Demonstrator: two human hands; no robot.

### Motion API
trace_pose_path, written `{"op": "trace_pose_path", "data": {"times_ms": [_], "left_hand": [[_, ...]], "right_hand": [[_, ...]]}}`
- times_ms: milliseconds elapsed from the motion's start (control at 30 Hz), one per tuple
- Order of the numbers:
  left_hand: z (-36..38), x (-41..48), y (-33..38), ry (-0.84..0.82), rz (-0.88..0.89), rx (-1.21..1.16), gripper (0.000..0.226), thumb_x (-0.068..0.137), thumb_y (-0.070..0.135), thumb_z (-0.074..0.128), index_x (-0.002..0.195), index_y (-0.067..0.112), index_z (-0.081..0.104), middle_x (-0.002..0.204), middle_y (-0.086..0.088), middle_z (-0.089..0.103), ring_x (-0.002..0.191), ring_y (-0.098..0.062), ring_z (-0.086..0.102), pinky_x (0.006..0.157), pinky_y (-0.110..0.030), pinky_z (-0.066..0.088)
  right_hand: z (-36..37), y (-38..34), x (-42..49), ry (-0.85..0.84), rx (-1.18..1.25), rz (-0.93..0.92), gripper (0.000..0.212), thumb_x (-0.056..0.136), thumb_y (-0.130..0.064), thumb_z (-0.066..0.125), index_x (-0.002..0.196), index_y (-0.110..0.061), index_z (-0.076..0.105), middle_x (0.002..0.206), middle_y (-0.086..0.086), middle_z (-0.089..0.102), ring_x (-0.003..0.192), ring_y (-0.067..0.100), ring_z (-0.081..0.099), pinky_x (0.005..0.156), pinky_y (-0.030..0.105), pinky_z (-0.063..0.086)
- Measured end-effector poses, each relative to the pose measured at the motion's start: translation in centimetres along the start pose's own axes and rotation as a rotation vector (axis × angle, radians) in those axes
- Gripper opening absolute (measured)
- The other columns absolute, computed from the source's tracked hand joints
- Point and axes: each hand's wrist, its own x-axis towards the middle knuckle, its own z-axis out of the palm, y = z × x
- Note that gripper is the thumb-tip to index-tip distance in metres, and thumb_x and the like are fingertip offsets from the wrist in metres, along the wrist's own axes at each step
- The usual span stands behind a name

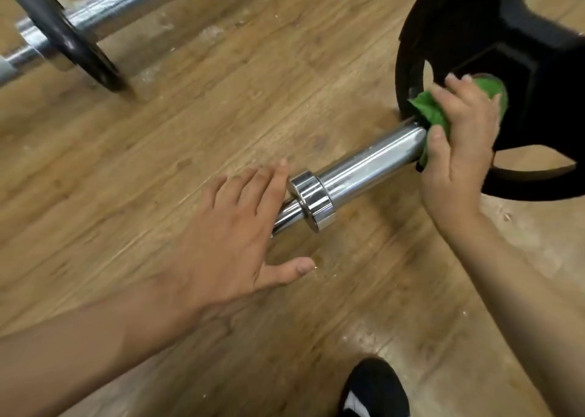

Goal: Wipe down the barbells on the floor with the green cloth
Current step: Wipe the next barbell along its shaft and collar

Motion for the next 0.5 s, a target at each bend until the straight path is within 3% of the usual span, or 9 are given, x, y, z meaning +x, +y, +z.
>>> {"op": "trace_pose_path", "data": {"times_ms": [67,133,200,233,267,400,467,500], "left_hand": [[0.0,0.5,-0.4,0.002,-0.035,-0.019,0.114,0.095,0.086,0.007,0.158,-0.006,0.032,0.151,-0.026,0.051,0.133,-0.045,0.053,0.108,-0.063,0.043],[-0.2,0.7,-1.3,0.006,-0.036,-0.039,0.113,0.095,0.084,0.006,0.159,-0.006,0.03,0.15,-0.026,0.051,0.133,-0.045,0.054,0.108,-0.063,0.042],[-0.4,0.9,-2.1,-0.001,-0.041,-0.069,0.112,0.095,0.084,0.003,0.161,-0.004,0.025,0.153,-0.025,0.049,0.137,-0.043,0.05,0.111,-0.064,0.039],[-0.5,0.9,-2.4,-0.008,-0.054,-0.079,0.111,0.095,0.084,0.002,0.163,-0.002,0.022,0.154,-0.024,0.048,0.139,-0.042,0.048,0.113,-0.064,0.037],[-0.5,0.9,-2.7,-0.009,-0.07,-0.084,0.111,0.095,0.084,0.001,0.163,-0.001,0.019,0.154,-0.024,0.047,0.141,-0.041,0.046,0.115,-0.063,0.035],[-0.7,1.9,-3.3,0.003,-0.096,-0.112,0.112,0.094,0.086,0.003,0.164,0.0,0.017,0.157,-0.022,0.044,0.146,-0.037,0.041,0.12,-0.061,0.029],[-0.9,2.3,-3.5,0.016,-0.096,-0.12,0.112,0.094,0.086,0.003,0.164,0.0,0.02,0.157,-0.02,0.045,0.146,-0.035,0.041,0.121,-0.061,0.028],[-0.9,2.4,-3.7,0.013,-0.093,-0.121,0.113,0.093,0.086,0.002,0.163,0.0,0.021,0.156,-0.019,0.046,0.145,-0.034,0.042,0.121,-0.061,0.028]], "right_hand": [[2.7,-4.5,-0.7,0.048,0.062,0.076,0.036,0.1,-0.014,0.048,0.13,-0.011,0.067,0.135,0.014,0.062,0.137,0.033,0.05,0.125,0.061,0.014],[4.4,-7.3,-2.4,-0.061,0.09,-0.223,0.037,0.101,-0.018,0.047,0.131,-0.013,0.068,0.135,0.012,0.065,0.132,0.03,0.055,0.124,0.053,0.018],[4.1,-5.5,-1.9,-0.183,0.035,-0.561,0.038,0.107,-0.024,0.044,0.142,-0.019,0.056,0.145,0.014,0.058,0.136,0.031,0.053,0.122,0.048,0.024],[3.8,-3.4,-1.0,-0.186,0.007,-0.604,0.038,0.108,-0.026,0.043,0.144,-0.019,0.052,0.148,0.016,0.055,0.138,0.033,0.051,0.121,0.049,0.025],[3.6,-1.4,0.2,-0.158,-0.026,-0.563,0.037,0.108,-0.026,0.042,0.144,-0.018,0.05,0.147,0.017,0.056,0.138,0.035,0.05,0.121,0.052,0.025],[3.0,-0.2,5.2,0.013,-0.055,-0.032,0.029,0.099,-0.016,0.048,0.119,-0.011,0.067,0.12,0.011,0.067,0.121,0.033,0.059,0.112,0.062,0.034],[4.6,-4.4,4.5,0.019,-0.037,0.02,0.023,0.094,-0.015,0.05,0.103,-0.01,0.071,0.105,0.008,0.066,0.109,0.029,0.059,0.113,0.061,0.033],[5.2,-6.4,3.4,-0.032,0.012,-0.063,0.022,0.094,-0.015,0.051,0.102,-0.01,0.072,0.101,0.007,0.065,0.105,0.026,0.058,0.117,0.057,0.031]]}}
